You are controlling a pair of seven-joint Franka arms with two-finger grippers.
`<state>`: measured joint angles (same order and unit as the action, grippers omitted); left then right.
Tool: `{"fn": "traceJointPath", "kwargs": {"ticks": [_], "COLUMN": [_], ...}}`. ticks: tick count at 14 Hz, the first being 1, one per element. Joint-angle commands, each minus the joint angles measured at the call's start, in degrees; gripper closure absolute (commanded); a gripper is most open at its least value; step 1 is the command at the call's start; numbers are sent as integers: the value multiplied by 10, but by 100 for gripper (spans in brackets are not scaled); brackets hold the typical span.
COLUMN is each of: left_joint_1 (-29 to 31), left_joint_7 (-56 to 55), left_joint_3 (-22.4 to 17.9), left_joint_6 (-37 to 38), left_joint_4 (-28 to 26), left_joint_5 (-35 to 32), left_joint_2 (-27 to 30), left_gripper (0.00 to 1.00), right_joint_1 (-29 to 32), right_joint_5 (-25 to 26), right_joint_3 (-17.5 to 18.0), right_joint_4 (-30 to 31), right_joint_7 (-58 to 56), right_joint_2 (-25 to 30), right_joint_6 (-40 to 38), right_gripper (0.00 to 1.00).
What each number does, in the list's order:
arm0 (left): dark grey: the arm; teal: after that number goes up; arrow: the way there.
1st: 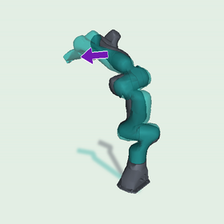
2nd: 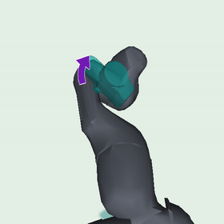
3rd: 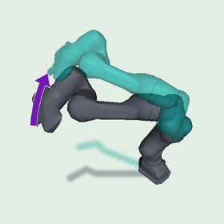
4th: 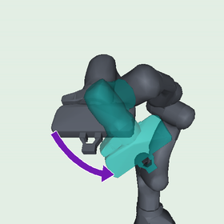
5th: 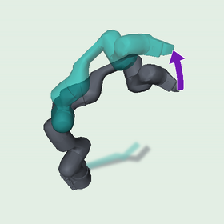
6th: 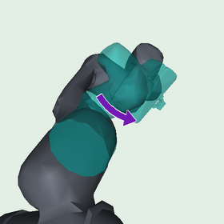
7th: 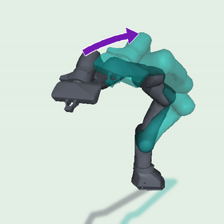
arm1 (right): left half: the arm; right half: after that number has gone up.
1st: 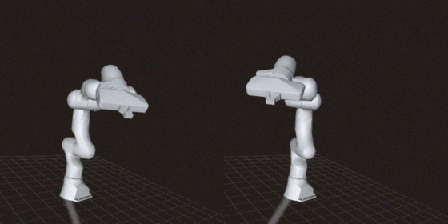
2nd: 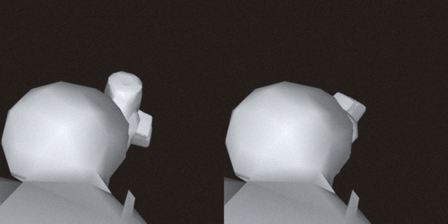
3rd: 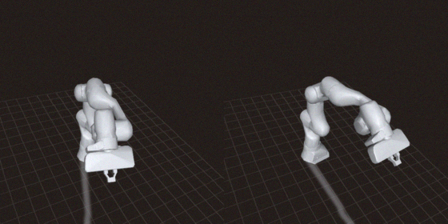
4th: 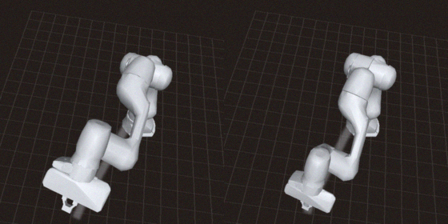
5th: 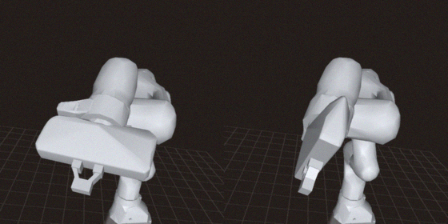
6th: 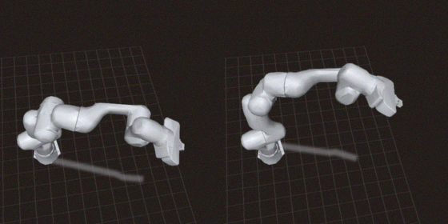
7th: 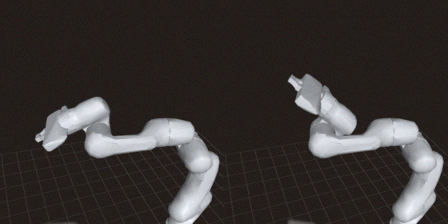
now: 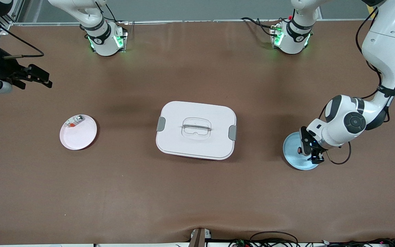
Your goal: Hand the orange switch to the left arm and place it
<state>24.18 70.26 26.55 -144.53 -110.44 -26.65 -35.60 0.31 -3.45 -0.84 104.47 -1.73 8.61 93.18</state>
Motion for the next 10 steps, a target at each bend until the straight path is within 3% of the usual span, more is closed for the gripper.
{"fn": "traceJointPath", "kwargs": {"ticks": [1,3,5,7,10], "left_joint_1": [2,6,5,6,3], "left_joint_7": [-55,-75,-80,-156,-287], "left_joint_3": [6,23,26,24,27], "left_joint_6": [39,94,150,230,293], "left_joint_4": [8,42,78,93,122], "left_joint_5": [-5,10,67,142,151], "left_joint_2": [44,52,66,102,144], "left_gripper": [0,0,0,0,0], "right_joint_1": [7,8,8,8,9], "right_joint_5": [20,25,25,26,26], "right_joint_3": [8,7,6,6,5], "right_joint_4": [-27,-33,-34,-35,-45], "right_joint_7": [10,11,11,12,12], "right_joint_2": [2,1,1,-1,-1], "right_joint_6": [-14,-22,-29,-28,-37], "right_gripper": [0,0,0,0,0]}}
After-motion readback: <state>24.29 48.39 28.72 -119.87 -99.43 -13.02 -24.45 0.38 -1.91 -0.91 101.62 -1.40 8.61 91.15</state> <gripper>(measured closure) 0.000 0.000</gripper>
